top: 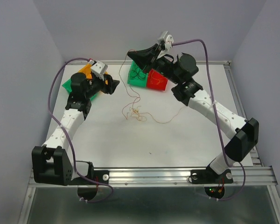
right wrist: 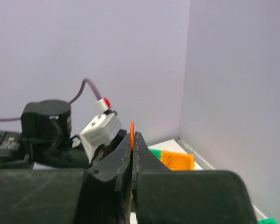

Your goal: Untangle the cables

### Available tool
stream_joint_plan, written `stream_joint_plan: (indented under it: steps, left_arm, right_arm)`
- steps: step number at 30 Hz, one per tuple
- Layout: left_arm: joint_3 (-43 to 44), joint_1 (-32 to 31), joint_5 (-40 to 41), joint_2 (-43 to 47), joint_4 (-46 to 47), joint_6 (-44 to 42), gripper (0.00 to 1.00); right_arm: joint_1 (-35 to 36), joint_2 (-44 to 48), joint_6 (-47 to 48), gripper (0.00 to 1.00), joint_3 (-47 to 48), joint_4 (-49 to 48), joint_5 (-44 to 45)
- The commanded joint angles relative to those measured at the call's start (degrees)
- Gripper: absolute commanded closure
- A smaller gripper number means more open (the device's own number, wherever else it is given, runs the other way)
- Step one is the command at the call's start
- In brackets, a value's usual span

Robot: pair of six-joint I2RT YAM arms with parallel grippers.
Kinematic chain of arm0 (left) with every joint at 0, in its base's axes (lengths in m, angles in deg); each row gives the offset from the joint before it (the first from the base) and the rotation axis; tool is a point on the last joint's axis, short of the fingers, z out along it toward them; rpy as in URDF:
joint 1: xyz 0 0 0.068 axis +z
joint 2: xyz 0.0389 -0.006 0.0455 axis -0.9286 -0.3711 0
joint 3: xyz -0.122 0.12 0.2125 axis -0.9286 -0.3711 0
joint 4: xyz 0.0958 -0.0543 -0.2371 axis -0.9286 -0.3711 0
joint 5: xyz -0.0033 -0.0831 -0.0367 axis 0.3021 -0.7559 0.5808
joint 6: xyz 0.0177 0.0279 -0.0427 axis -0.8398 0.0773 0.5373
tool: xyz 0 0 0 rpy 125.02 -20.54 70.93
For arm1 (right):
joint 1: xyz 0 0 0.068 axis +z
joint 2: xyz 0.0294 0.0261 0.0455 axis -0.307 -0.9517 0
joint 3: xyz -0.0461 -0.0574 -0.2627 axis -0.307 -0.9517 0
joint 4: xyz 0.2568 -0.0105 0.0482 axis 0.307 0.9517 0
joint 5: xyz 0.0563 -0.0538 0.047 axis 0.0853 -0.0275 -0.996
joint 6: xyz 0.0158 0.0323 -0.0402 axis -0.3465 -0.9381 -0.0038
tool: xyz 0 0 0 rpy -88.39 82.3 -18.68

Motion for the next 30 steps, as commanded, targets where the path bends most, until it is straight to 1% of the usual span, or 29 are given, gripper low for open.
stream_joint_plan:
  steps: [1, 4, 5, 8, 11, 13, 14, 16, 17, 22, 27, 30]
  left_arm:
    - [-1.65, -0.2, -4.63, 2.61, 6.72, 1.01, 0.31]
    - [-3.32, -0.2, -8.5, 2.96, 8.21, 0.14, 0.31]
    - [-4.46, -0.2, -11.21, 3.05, 9.61, 0.13, 0.31]
    - [-6.31, -0.2, -14.3, 2.7, 13.04, 1.1, 0.29]
    - [-7.8, -0.2, -14.58, 2.35, 16.38, 2.94, 0.29]
    - [-9.56, -0.2, -13.61, 3.84, 18.84, 3.82, 0.29]
    - [-11.65, -0.2, -13.78, 5.5, 21.9, 4.43, 0.29]
    - [-13.6, -0.55, -15.8, 6.65, 25.59, 4.79, 0.29]
    - [-13.7, -0.99, -16.76, 7.0, 25.88, 4.88, 0.29]
    - [-13.0, -3.98, -15.9, 4.91, 26.06, 4.17, 0.29]
    - [-11.77, -4.07, -11.6, 2.18, 25.71, 3.12, 0.29]
    - [-10.1, -4.07, -10.45, -0.8, 26.06, 3.99, 0.29]
  right_arm:
    - [0.42, 0.78, 1.95, 1.0, 8.33, 2.07, 6.74]
    - [0.33, 0.51, 2.65, 0.99, 11.41, 2.86, 9.11]
    - [0.42, 0.43, 2.65, 1.0, 12.2, 3.3, 9.73]
    - [0.33, -0.36, 3.0, 0.99, 16.06, 4.09, 11.84]
    - [0.33, -2.03, 3.18, 0.99, 21.07, 5.15, 14.39]
    - [0.42, -3.0, 3.27, 1.0, 23.62, 5.94, 16.66]
    - [0.42, -3.96, 3.27, 0.99, 25.64, 6.2, 17.46]
    - [0.33, -4.76, 3.27, 1.0, 27.32, 6.73, 19.22]
    - [0.33, -5.02, 3.27, 1.0, 27.76, 6.73, 19.49]
    - [0.42, -6.69, 3.18, 0.99, 30.14, 6.47, 20.46]
    - [0.33, -8.09, 3.88, 0.99, 31.89, 6.38, 21.42]
    - [0.42, -8.54, 5.28, 0.99, 32.34, 5.95, 24.04]
